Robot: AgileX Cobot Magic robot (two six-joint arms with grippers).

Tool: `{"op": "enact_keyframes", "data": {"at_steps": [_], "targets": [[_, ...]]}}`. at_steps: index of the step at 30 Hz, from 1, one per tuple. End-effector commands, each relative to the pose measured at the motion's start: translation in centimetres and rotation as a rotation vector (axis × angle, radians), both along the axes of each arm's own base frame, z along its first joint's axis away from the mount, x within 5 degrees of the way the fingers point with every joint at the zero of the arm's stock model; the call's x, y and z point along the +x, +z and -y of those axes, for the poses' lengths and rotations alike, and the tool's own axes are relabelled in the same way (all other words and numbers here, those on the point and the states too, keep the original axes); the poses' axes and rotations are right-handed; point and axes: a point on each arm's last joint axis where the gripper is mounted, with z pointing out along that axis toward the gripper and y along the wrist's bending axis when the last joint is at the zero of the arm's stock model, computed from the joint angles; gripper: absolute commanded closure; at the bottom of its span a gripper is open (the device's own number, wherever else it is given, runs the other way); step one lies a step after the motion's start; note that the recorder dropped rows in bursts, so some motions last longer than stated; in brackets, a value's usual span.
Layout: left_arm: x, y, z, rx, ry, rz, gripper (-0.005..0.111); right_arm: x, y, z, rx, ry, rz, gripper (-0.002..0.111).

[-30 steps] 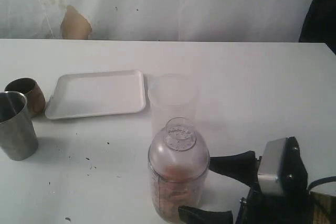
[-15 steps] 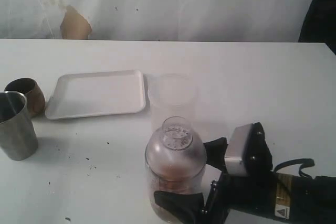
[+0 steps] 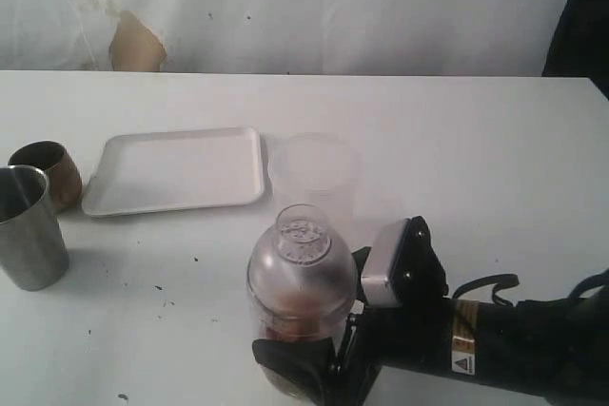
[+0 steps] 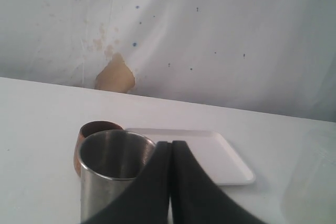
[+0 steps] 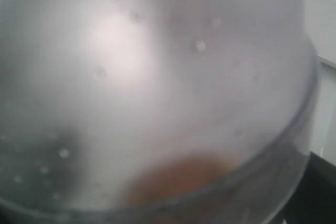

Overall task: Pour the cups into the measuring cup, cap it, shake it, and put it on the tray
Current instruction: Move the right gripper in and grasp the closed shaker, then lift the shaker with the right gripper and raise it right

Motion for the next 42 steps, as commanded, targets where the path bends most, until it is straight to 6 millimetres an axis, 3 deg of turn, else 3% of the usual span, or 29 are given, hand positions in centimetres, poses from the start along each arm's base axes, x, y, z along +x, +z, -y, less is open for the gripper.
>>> {"op": "enact_keyframes", "data": {"at_steps": [1,5,11,17,20,25,27,30,32,35,37,38,39,42], "targets": [[0.0,-0.1,0.0,0.002,-0.002,0.012,0.107,0.1,0.1,-0.1,0.013,0.006,0.010,0.059],[0.0,-0.1,0.0,0.002,-0.002,0.012,0.107,-0.2,0.4,-0.3,0.057,0.024,-0.036,0.108],[0.0,-0.1,0.0,0.000,-0.001,0.009,0.107,-0.5,2.9,-0.5,0.128,0.069,0.020,0.108],[0.0,-0.1,0.0,-0.002,-0.002,0.009,0.107,-0.6,9.5,0.0,0.271,0.022,0.216,0.108],[0.0,-0.1,0.0,-0.002,-0.002,0.009,0.107,0.1,12.1,0.9,0.195,-0.124,0.257,0.108],[0.0,-0.1,0.0,-0.002,-0.002,0.011,0.107,2.5,15.3,3.9,-0.035,-0.552,0.094,0.108],[0.0,-0.1,0.0,-0.002,-0.002,0.011,0.107,3.3,16.4,4.1,-0.052,-0.602,0.097,0.108],[0.0,-0.1,0.0,-0.002,-0.002,0.011,0.107,4.2,16.8,4.3,-0.133,-0.618,0.117,0.108],[0.0,-0.1,0.0,-0.002,-0.002,0.011,0.107,4.8,16.9,3.7,-0.037,-0.657,0.041,0.108],[0.0,-0.1,0.0,-0.002,-0.002,0.011,0.107,4.1,16.7,2.2,-0.273,-0.444,0.292,0.108],[0.0,-0.1,0.0,-0.002,-0.002,0.011,0.107,5.4,16.9,4.0,-0.162,-0.617,0.135,0.108],[0.0,-0.1,0.0,-0.002,-0.002,0.011,0.107,5.8,16.9,4.6,0.028,-0.745,-0.044,0.108],[0.0,-0.1,0.0,-0.002,-0.002,0.011,0.107,5.7,16.9,4.1,0.083,-0.753,-0.078,0.108],[0.0,-0.1,0.0,-0.002,-0.002,0.011,0.107,4.3,16.8,1.6,-0.272,-0.460,0.269,0.108]]}}
